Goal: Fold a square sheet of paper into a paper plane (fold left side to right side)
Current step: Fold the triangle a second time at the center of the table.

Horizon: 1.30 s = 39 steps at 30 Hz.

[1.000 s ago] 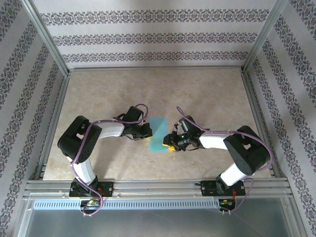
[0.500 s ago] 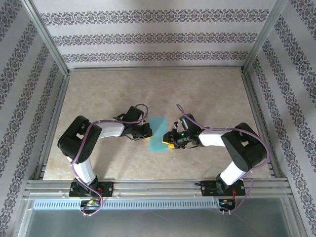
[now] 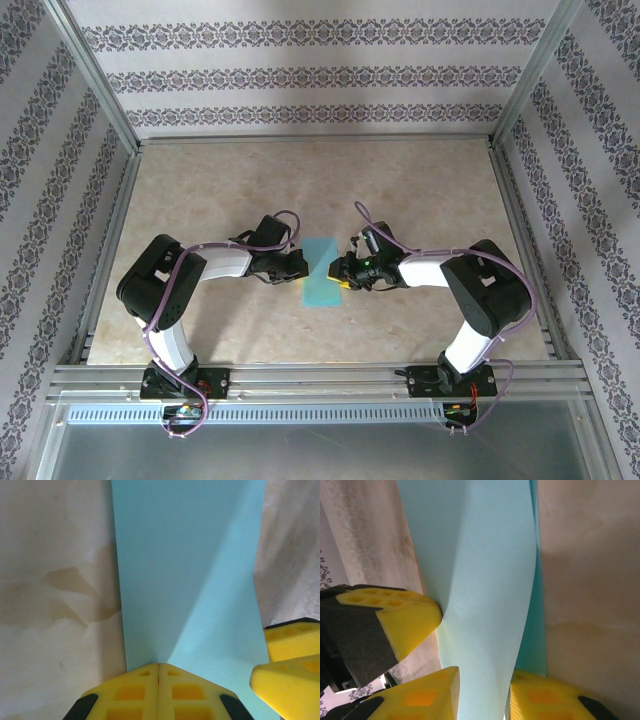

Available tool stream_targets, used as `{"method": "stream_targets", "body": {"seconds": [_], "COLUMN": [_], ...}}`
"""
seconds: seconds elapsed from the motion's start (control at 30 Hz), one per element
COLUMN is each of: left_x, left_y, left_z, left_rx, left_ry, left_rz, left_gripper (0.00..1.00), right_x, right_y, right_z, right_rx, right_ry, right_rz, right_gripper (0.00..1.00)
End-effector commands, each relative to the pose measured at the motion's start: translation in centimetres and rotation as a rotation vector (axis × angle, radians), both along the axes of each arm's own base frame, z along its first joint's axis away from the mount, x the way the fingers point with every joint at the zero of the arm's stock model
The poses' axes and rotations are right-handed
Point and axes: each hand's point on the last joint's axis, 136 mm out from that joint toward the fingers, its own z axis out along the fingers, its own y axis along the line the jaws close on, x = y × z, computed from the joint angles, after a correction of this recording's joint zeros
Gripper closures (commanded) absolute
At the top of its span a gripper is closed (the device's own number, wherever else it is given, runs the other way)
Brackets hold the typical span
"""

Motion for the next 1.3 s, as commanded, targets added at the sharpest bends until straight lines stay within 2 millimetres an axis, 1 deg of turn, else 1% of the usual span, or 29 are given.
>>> {"method": "stream_targets", "body": {"seconds": [0.0, 0.13, 0.27, 0.37, 0.4, 0.47, 0.57, 0.63, 0.7, 0.8, 0.87, 1.0, 1.13, 1.27], "left_x": [-1.4, -1.4, -1.2, -1.1, -0.9, -0.6, 0.1, 0.5, 0.8, 0.9, 0.4, -2.2, -5.2, -7.0], "left_y": [0.4, 0.3, 0.3, 0.2, 0.1, 0.1, 0.1, -0.1, -0.1, 0.0, -0.1, -0.7, -2.2, -3.9], "left_z": [-1.5, -1.3, -1.2, -0.9, -0.7, 0.0, 1.8, 3.1, 4.3, 6.4, 7.6, 9.1, 9.7, 9.5], "left_rx": [0.039, 0.036, 0.034, 0.03, 0.027, 0.037, 0.046, 0.041, 0.04, 0.024, 0.022, 0.106, 0.224, 0.355], "left_ry": [0.029, 0.023, 0.018, 0.006, -0.001, -0.023, -0.079, -0.117, -0.151, -0.229, -0.297, -0.449, -0.595, -0.708], "left_rz": [-0.019, -0.021, -0.019, -0.023, -0.028, -0.037, -0.054, -0.066, -0.076, -0.086, -0.118, -0.25, -0.404, -0.538], "left_gripper": [0.96, 0.96, 0.96, 0.96, 0.94, 0.91, 0.88, 0.81, 0.76, 0.72, 0.69, 0.62, 0.54, 0.47], "right_x": [1.6, 2.5, 3.2, 3.5, 3.5, 3.4, 3.3, 3.3, 3.4, 3.5, 3.6, 3.6, 3.4, 3.4], "right_y": [-0.1, 0.0, -0.5, -0.7, -0.8, -0.9, -1.0, -1.0, -1.0, -1.1, -1.2, -1.4, -1.7, -1.8], "right_z": [0.2, 0.4, 0.4, 0.4, 0.3, 0.3, 0.4, 0.6, 0.9, 1.6, 2.1, 3.1, 3.2, 2.9], "right_rx": [-0.005, 0.003, 0.0, -0.006, -0.011, -0.022, -0.025, -0.027, -0.029, -0.025, -0.026, -0.027, -0.049, -0.055], "right_ry": [-0.044, -0.057, -0.068, -0.07, -0.07, -0.073, -0.075, -0.079, -0.082, -0.092, -0.088, -0.052, -0.015, -0.001], "right_rz": [-0.006, -0.002, -0.012, -0.014, -0.013, -0.01, -0.007, -0.002, 0.0, -0.006, -0.017, -0.029, -0.034, -0.048], "right_gripper": [0.71, 0.72, 0.74, 0.78, 0.8, 0.85, 0.93, 1.0, 1.0, 1.0, 1.0, 1.0, 1.0, 1.0]}}
